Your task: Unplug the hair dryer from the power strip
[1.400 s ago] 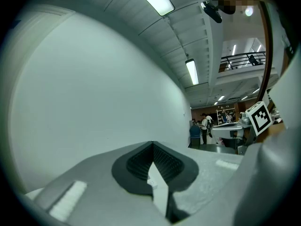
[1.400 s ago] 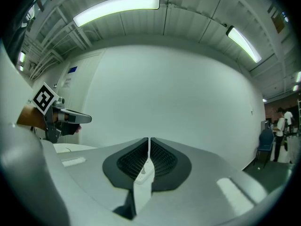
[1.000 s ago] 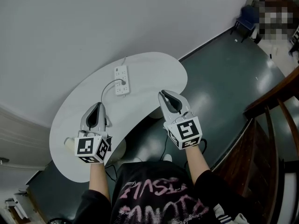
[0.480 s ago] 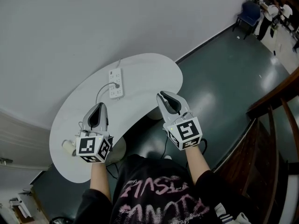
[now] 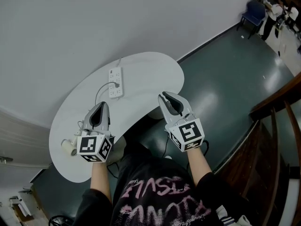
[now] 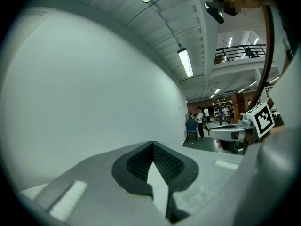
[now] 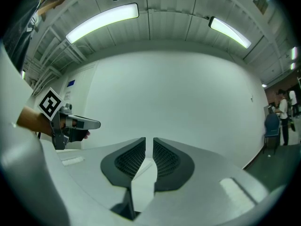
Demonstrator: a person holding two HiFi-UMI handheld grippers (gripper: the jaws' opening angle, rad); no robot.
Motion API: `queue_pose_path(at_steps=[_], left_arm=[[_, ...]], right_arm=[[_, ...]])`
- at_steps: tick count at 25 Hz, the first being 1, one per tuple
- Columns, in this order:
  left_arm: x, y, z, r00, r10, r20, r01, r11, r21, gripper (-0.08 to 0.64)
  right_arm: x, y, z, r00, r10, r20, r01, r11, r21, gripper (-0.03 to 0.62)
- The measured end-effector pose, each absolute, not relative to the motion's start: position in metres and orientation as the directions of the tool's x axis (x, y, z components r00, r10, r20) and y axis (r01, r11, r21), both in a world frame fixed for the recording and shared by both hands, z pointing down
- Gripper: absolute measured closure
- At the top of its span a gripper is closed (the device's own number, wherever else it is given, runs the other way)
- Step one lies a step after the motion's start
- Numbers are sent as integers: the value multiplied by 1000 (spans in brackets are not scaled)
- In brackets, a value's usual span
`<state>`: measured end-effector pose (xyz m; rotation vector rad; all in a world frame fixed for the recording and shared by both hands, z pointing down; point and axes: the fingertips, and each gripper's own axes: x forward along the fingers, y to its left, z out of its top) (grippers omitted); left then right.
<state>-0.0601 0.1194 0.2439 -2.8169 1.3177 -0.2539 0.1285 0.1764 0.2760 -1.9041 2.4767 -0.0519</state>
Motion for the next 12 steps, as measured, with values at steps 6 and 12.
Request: queue_pose_path(at_steps=[6, 12], left_arm=[[-64, 112, 249, 626, -767, 141, -766, -639, -73, 560], [-74, 85, 257, 632, -762, 141, -765, -642, -48, 560]], right_arm=[[128, 170, 280, -260, -965, 23, -965, 259, -33, 528], [120, 147, 284, -248, -967, 54, -969, 248, -12, 525]])
